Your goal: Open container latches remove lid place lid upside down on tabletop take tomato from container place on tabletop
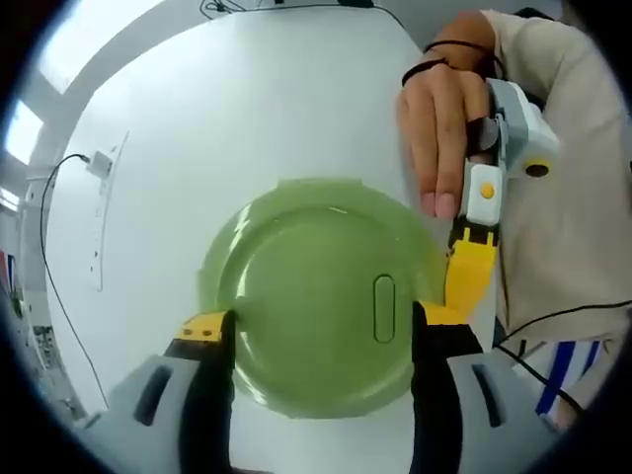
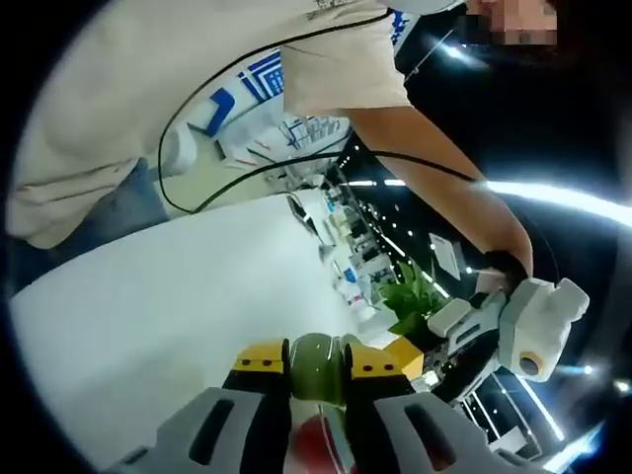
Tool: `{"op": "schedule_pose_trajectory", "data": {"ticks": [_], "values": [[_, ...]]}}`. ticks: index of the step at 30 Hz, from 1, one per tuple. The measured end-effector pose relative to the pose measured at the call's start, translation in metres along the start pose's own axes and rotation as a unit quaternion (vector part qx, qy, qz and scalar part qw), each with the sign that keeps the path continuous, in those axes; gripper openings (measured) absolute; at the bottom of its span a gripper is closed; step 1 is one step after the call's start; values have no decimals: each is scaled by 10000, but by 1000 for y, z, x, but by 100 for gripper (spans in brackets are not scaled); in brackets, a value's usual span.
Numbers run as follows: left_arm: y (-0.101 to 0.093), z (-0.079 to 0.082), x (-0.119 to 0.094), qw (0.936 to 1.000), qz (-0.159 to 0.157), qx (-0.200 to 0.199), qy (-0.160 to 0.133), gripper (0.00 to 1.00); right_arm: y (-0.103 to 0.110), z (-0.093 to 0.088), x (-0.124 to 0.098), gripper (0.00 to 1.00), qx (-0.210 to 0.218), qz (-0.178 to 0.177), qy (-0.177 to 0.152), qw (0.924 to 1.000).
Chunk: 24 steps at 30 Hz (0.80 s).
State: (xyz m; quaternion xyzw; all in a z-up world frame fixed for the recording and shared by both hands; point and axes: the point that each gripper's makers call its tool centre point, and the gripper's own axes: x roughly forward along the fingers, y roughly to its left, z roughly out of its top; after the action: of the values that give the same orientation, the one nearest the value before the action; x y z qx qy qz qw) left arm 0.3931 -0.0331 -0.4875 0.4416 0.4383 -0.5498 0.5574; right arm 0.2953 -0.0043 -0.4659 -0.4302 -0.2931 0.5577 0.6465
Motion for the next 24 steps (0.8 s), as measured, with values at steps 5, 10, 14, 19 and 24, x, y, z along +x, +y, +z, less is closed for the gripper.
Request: {"op": "schedule_pose_trajectory", "data": {"ticks": [5,10,14,19,24], "values": [[0,0,0,10000,-3,-1,-3,64,1,0,1,16,84,51,109,9999],[0,0,0,10000,1,-14,-25,64,-3,6,-1,23,86,62,106,9999],[0,0,-1,10000,5,-27,-47,64,-7,16,-1,26,78,45,55,9999],[0,0,-1,10000,6,-25,-71,64,-13,25,-4,25,33,69,85,9999],[0,-1,-1,9999,8,-19,-122,64,-31,37,-9,25,194,-179,3,9997]]}}
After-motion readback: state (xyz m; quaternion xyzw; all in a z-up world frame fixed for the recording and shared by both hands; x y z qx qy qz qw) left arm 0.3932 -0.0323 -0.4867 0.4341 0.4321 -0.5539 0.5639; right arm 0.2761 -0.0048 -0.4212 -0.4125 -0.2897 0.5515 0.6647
